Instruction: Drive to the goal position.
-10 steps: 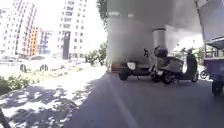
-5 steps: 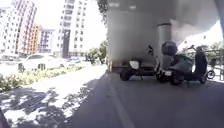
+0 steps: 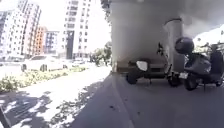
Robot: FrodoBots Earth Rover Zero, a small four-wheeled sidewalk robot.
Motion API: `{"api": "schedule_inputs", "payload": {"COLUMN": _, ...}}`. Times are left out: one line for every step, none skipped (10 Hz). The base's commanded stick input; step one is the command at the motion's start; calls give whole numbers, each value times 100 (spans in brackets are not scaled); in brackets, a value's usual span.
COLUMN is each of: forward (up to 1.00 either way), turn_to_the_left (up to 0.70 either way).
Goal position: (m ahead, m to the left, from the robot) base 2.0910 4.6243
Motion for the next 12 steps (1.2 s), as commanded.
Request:
{"api": "schedule_inputs", "payload": {"forward": 70, "turn_to_the_left": 0}}
{"api": "schedule_inputs", "payload": {"forward": 70, "turn_to_the_left": 0}}
{"api": "schedule_inputs", "payload": {"forward": 70, "turn_to_the_left": 0}}
{"api": "schedule_inputs", "payload": {"forward": 70, "turn_to_the_left": 0}}
{"api": "schedule_inputs", "payload": {"forward": 70, "turn_to_the_left": 14}}
{"api": "schedule_inputs", "payload": {"forward": 70, "turn_to_the_left": 14}}
{"api": "schedule_inputs", "payload": {"forward": 70, "turn_to_the_left": 14}}
{"api": "schedule_inputs", "payload": {"forward": 70, "turn_to_the_left": 14}}
{"api": "schedule_inputs", "payload": {"forward": 70, "turn_to_the_left": 14}}
{"api": "schedule_inputs", "payload": {"forward": 70, "turn_to_the_left": 14}}
{"api": "schedule_inputs", "payload": {"forward": 70, "turn_to_the_left": 0}}
{"api": "schedule_inputs", "payload": {"forward": 70, "turn_to_the_left": 0}}
